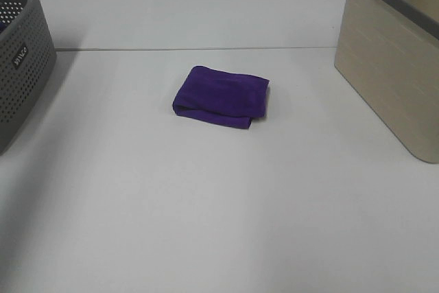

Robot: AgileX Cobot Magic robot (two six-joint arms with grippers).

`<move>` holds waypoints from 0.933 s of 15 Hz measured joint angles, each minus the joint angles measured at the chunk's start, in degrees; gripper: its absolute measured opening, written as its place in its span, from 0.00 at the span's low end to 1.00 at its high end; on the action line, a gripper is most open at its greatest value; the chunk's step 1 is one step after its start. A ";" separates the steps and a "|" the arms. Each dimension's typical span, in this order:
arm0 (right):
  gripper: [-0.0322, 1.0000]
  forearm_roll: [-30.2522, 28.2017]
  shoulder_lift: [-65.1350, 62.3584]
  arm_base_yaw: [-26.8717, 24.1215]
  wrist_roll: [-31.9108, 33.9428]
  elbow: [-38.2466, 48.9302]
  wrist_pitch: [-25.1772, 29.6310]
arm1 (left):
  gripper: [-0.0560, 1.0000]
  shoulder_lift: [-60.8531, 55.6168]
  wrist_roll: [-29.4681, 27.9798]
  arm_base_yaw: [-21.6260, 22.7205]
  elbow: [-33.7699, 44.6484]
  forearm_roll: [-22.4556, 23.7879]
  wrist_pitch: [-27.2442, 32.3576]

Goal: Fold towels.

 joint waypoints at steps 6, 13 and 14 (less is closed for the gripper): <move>0.86 -1.38 -38.50 0.00 0.00 25.15 -3.50 | 0.85 -41.14 0.34 0.00 29.51 5.84 -6.36; 0.86 1.72 -46.93 2.46 0.00 30.54 -2.52 | 0.84 -69.96 0.34 0.00 45.72 6.02 1.32; 0.86 1.03 -46.93 3.84 0.00 30.54 -2.64 | 0.84 -70.19 0.34 0.00 46.01 5.90 1.78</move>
